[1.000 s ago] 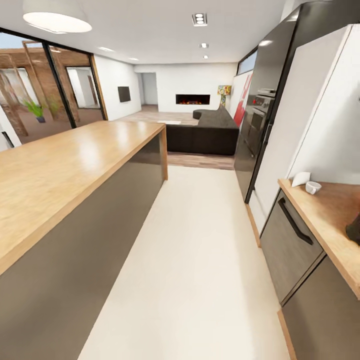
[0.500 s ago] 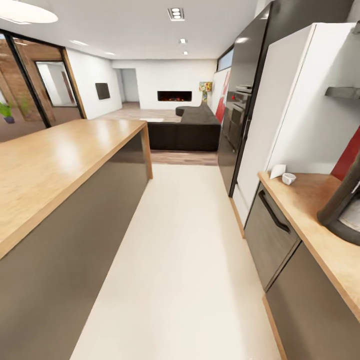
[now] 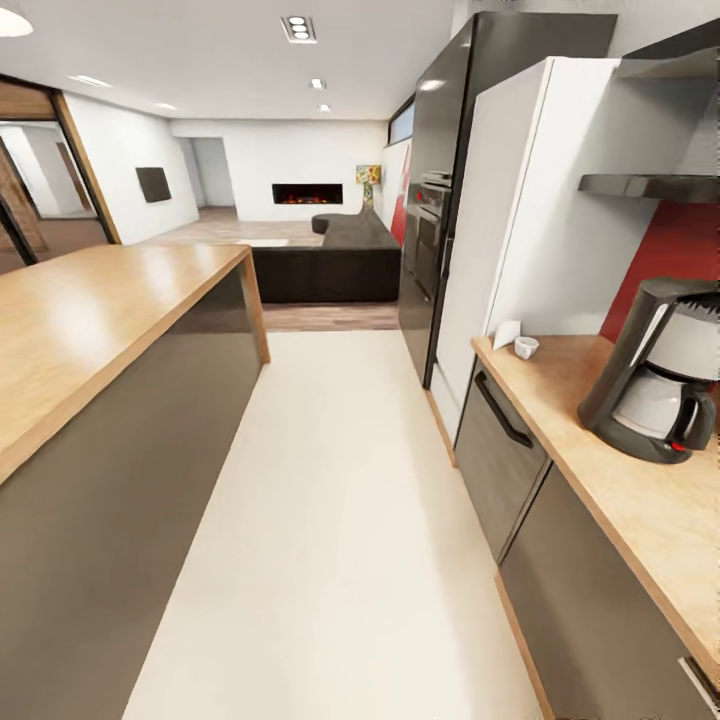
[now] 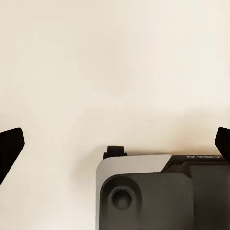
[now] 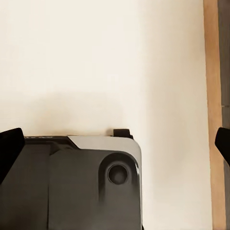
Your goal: Set up a coffee station on the kitchen countertop: keep the coffee maker on the countertop, move the bottle of coffee from the kitchen shelf to the counter next to the coffee maker, place a paper coffee filter on top of the coffee maker, put the saucer next to the coffee maker with the coffee cup on the saucer, and place the electric kettle next to the coffee maker.
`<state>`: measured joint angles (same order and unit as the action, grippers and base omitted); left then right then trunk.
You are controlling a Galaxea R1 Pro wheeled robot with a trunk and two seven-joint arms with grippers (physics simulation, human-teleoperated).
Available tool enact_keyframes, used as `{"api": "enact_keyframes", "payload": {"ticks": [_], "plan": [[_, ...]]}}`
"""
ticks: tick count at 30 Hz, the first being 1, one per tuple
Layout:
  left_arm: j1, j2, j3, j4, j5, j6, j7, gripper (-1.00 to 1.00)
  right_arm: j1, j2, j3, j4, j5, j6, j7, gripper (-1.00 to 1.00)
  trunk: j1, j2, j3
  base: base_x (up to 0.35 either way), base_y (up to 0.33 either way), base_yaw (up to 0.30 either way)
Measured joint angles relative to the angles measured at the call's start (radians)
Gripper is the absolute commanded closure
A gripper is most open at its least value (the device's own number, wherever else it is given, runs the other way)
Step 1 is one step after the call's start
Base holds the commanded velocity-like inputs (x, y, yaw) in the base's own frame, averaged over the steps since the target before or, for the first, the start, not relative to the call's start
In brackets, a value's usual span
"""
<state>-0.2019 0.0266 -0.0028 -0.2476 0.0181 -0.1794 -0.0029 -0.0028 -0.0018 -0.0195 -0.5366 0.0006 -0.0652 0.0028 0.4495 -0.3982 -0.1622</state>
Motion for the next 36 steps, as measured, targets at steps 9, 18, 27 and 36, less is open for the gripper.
{"api": "enact_keyframes", "payload": {"ticks": [9, 18, 27, 36], "plan": [[0.0, 0.0, 0.0, 0.0, 0.0, 0.0, 0.001, -1.0, 0.0, -0.002, 0.001, 0.004, 0.003, 0.001, 0.002, -1.0, 0.0, 0.0, 0.001, 0.0, 0.0, -0.019], [0.0, -0.002, -0.001, 0.0, 0.0, -0.001, 0.001, -1.0, 0.0, -0.003, 0.005, 0.035, 0.004, 0.0, 0.003, -1.0, 0.0, 0.0, 0.001, 0.0, 0.0, 0.0], [0.001, -0.003, -0.007, 0.039, -0.009, -0.003, -0.009, -1.0, 0.0, -0.001, 0.004, 0.034, 0.002, 0.0, 0.001, -1.0, 0.0, 0.0, 0.001, 0.0, 0.0, 0.0], [0.001, 0.009, -0.005, 0.049, -0.003, -0.004, -0.01, -1.0, 0.0, 0.003, 0.004, 0.035, 0.001, 0.0, -0.004, -1.0, -0.001, 0.0, 0.001, 0.168, 0.0, 0.0]]}}
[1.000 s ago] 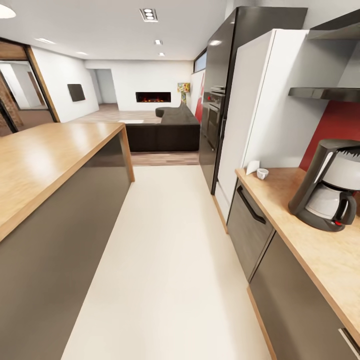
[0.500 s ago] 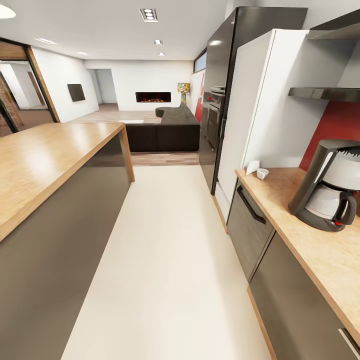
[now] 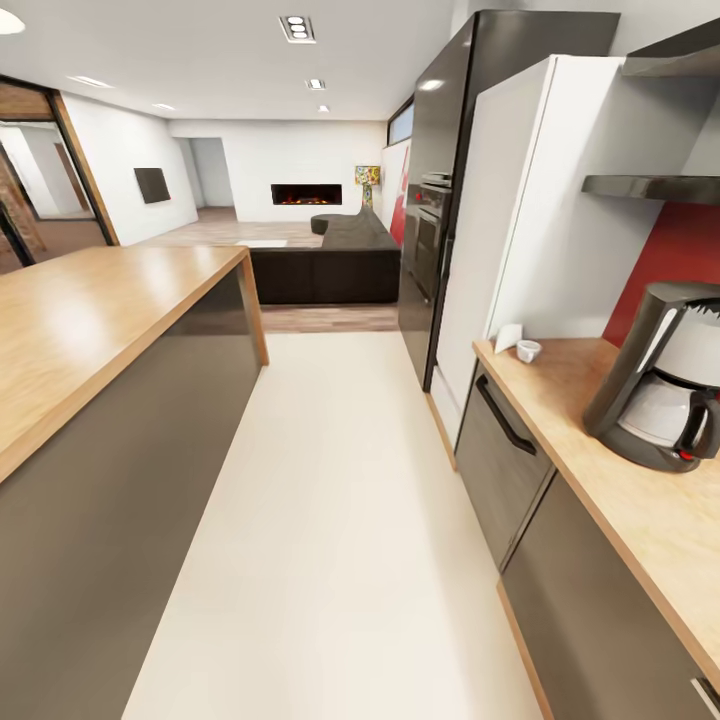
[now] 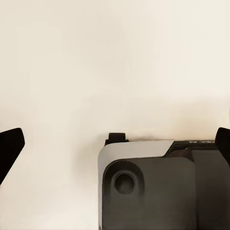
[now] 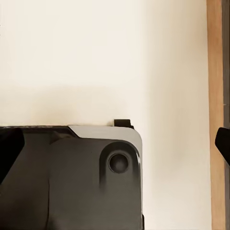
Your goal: Set up a coffee station on the kitchen countertop: keep the coffee maker on the countertop, move the bottle of coffee from the kitchen shelf to the counter next to the coffee maker, place a paper coffee filter on top of the coffee maker, put the saucer next to the coffee maker with the coffee cup on the saucer, and place the electric kettle next to the coffee maker.
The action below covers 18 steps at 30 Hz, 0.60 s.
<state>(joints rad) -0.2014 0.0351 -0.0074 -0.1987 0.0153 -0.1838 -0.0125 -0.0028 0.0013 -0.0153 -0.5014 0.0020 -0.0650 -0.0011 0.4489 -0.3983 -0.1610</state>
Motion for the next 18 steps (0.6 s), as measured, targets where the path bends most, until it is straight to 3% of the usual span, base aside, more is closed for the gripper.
{"api": "enact_keyframes", "payload": {"ticks": [6, 18], "plan": [[0.0, -0.001, -0.001, 0.002, 0.0, 0.0, 0.0, -1.0, 0.0, 0.0, 0.0, 0.0, 0.0, 0.0, 0.002, -1.0, 0.0, 0.0, 0.0, 0.334, 0.0, -0.058], [0.0, 0.0, 0.0, 0.002, 0.0, 0.0, 0.0, -1.0, 0.0, 0.0, 0.001, 0.0, 0.0, 0.0, 0.002, -1.0, 0.0, 0.0, 0.002, 0.334, 0.0, -0.235]]}}
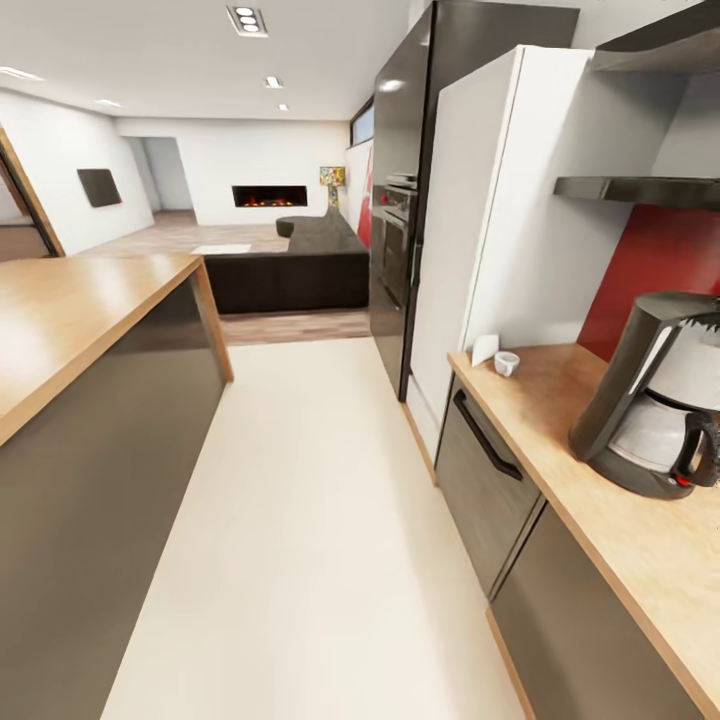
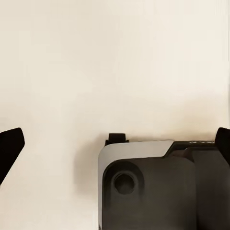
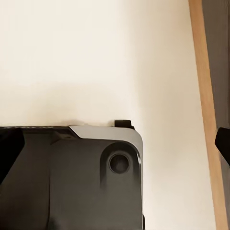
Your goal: Set up a coffee station on the kitchen countertop: keep the coffee maker on the countertop, move the bottle of coffee from the kitchen shelf to the counter next to the coffee maker, place a paper coffee filter on top of the coffee maker, put the saucer next to the coffee maker with the coffee cup on the saucer, and place the electric kettle next to the coffee maker.
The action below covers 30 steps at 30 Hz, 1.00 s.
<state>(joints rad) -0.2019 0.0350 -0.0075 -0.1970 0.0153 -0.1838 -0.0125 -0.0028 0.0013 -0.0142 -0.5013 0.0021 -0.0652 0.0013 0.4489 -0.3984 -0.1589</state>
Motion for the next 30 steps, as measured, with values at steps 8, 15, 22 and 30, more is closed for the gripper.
{"api": "enact_keyframes", "payload": {"ticks": [8, 15, 22, 30], "plan": [[0.0, 0.0, 0.001, 0.0, 0.0, 0.0, 0.0, -1.0, 0.0, 0.0, 0.001, 0.0, 0.001, 0.0, 0.0, -1.0, 0.0, 0.0, 0.008, 0.334, 0.0, -0.184], [0.0, 0.0, 0.001, 0.0, 0.001, 0.0, 0.0, -1.0, 0.0, 0.0, 0.001, 0.0, 0.001, 0.0, -0.002, -1.0, 0.0, 0.0, 0.014, 0.334, 0.004, -0.069], [0.0, 0.0, 0.002, 0.0, 0.001, 0.0, 0.0, -1.0, 0.0, 0.0, 0.0, 0.0, 0.002, 0.0, -0.003, -1.0, 0.0, 0.0, 0.014, 0.321, 0.106, -0.004], [0.0, 0.0, 0.002, 0.0, 0.001, 0.0, 0.001, -1.0, 0.0, -0.001, 0.0, 0.0, 0.001, 0.0, -0.003, -1.0, 0.0, 0.0, 0.016, 0.285, 0.204, 0.0]]}}
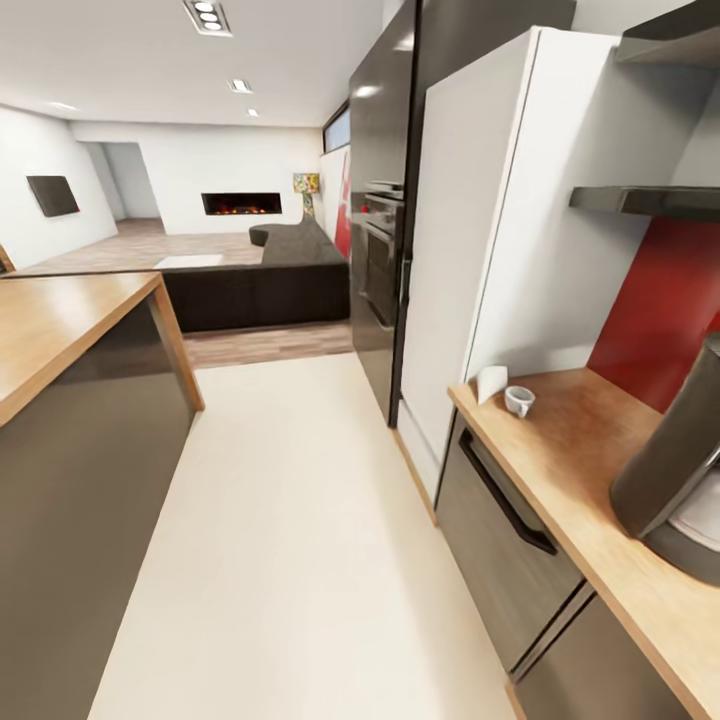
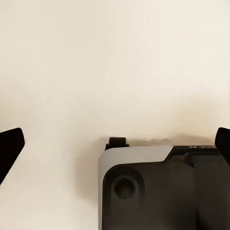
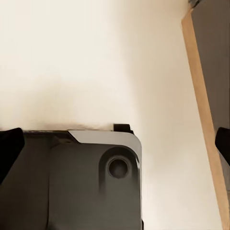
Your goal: Set up a coffee station on the kitchen countertop: keep the coffee maker on the countertop, move the bottle of coffee from the kitchen shelf to the counter next to the coffee maker, place a paper coffee filter on top of the coffee maker, put the saucer next to the coffee maker with the coffee cup on the saucer, and place the electric kettle next to the coffee maker.
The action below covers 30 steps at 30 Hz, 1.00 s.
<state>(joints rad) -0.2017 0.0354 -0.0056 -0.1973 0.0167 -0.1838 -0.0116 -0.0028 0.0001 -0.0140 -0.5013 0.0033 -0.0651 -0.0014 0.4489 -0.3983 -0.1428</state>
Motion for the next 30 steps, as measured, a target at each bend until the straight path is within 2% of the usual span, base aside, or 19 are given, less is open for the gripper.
{"api": "enact_keyframes", "payload": {"ticks": [19, 24, 30], "plan": [[0.0, 0.0, 0.0, 0.0, 0.0, 0.0, 0.0, -1.0, 0.0, 0.0, 0.0, 0.0, 0.0, 0.0, 0.0, -1.0, 0.0, 0.0, 0.028, 0.272, 0.211, 0.0], [0.0, 0.0, 0.0, 0.0, 0.0, 0.0, 0.002, -1.0, 0.0, 0.001, 0.0, 0.0, 0.0, 0.0, -0.001, -1.0, 0.0, 0.0, 0.035, 0.279, 0.067, 0.0], [0.0, -0.002, -0.005, 0.001, -0.01, 0.002, 0.008, -1.0, 0.0, -0.002, -0.003, -0.035, 0.0, 0.004, 0.004, -1.0, 0.0, 0.0, 0.036, 0.067, 0.004, 0.0]]}}
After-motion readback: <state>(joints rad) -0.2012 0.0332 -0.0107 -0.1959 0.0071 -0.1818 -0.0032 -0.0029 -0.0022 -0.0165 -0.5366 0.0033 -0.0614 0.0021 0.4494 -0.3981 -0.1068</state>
